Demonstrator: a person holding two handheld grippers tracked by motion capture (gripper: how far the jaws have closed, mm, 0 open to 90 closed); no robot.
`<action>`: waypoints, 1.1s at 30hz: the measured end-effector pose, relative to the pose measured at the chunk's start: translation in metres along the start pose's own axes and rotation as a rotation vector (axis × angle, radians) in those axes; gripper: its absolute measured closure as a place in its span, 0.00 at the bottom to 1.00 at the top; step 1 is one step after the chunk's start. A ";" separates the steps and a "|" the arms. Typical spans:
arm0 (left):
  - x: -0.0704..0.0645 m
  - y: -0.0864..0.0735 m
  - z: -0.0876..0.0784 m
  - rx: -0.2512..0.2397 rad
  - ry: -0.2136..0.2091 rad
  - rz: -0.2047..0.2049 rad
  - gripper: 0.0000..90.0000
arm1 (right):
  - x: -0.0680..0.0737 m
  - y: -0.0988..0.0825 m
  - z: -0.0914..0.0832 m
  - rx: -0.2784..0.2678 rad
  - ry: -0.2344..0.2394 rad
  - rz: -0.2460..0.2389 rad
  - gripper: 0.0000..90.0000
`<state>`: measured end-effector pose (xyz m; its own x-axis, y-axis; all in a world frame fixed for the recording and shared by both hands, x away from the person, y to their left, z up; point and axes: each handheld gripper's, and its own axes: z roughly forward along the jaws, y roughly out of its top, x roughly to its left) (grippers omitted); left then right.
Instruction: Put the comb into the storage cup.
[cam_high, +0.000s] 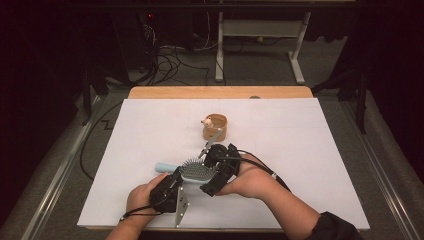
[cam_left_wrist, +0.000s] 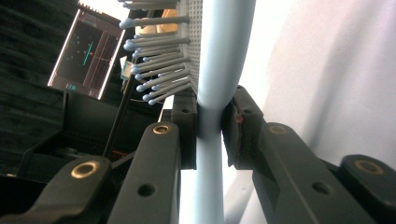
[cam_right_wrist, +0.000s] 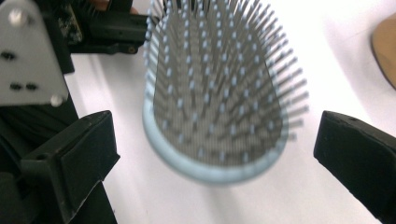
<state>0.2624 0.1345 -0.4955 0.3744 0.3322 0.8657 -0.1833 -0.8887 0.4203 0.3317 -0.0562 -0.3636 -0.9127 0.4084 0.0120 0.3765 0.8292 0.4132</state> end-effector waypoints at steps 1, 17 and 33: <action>0.000 0.000 0.000 0.001 -0.002 -0.005 0.85 | 0.000 -0.001 -0.002 0.001 -0.004 0.003 0.00; 0.013 -0.003 0.000 0.002 -0.007 -0.135 0.85 | -0.017 -0.035 -0.004 0.047 -0.064 0.022 0.00; 0.026 -0.007 0.000 -0.007 -0.019 -0.263 0.85 | -0.038 -0.073 0.016 0.133 -0.109 0.066 0.00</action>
<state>0.2732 0.1495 -0.4763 0.4273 0.5454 0.7211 -0.0837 -0.7703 0.6322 0.3410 -0.1264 -0.4087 -0.8655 0.4964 -0.0668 0.4591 0.8395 0.2905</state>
